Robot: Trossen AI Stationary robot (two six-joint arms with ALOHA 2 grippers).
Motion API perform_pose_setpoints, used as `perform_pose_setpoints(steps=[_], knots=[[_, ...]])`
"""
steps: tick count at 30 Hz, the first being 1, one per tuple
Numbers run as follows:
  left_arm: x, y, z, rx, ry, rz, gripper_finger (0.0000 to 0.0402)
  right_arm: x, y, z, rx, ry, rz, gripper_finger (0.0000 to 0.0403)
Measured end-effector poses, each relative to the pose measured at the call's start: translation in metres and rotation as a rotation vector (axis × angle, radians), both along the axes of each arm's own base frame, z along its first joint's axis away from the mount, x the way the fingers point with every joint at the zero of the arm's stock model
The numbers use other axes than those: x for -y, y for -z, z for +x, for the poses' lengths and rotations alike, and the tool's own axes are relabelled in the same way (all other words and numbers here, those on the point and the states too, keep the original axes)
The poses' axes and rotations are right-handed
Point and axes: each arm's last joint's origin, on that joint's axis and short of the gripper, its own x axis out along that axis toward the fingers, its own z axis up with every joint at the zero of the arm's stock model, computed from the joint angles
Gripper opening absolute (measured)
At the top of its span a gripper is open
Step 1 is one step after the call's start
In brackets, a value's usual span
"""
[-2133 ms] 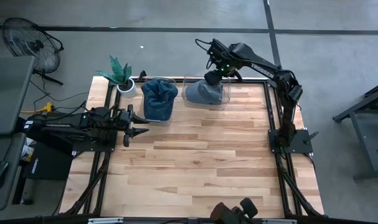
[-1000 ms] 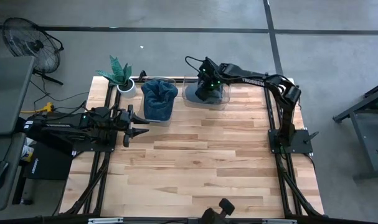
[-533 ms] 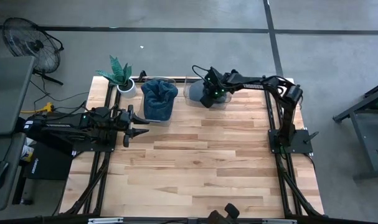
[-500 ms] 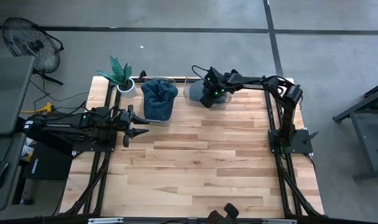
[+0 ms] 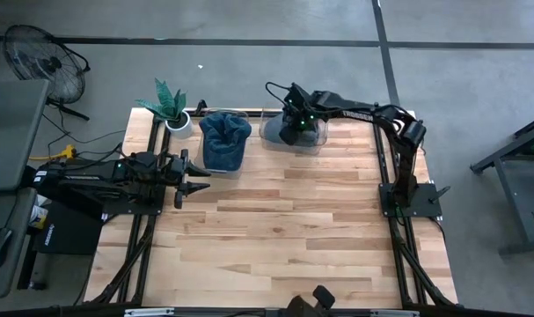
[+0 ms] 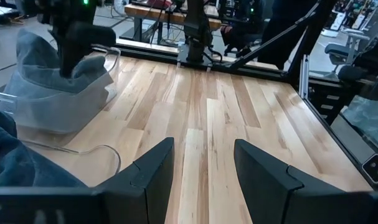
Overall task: Pick & Place hat
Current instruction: Put the gray cap into the right transparent bin, then return to Home Position
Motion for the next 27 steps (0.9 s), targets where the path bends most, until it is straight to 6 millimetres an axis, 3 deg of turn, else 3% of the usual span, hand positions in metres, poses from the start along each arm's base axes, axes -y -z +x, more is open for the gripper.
perform_pose_setpoints(steps=[9,16,22,27], knots=[[-0.001,0.0,0.0,0.001,-0.02,-0.002,0.0166,-0.011,-0.036,0.007,-0.09,-0.027,-0.044,0.0],[-0.001,0.003,-0.006,-0.025,-0.04,0.018,0.0166,-0.043,-0.064,0.008,-0.058,-0.125,-0.083,0.0],[-0.002,0.015,-0.017,0.032,-0.061,0.02,0.0166,-0.09,-0.082,-0.021,0.066,-0.158,-0.197,0.0],[-0.002,0.036,-0.024,0.109,-0.078,-0.023,0.0166,-0.13,-0.074,-0.061,0.313,-0.172,-0.248,0.0]])
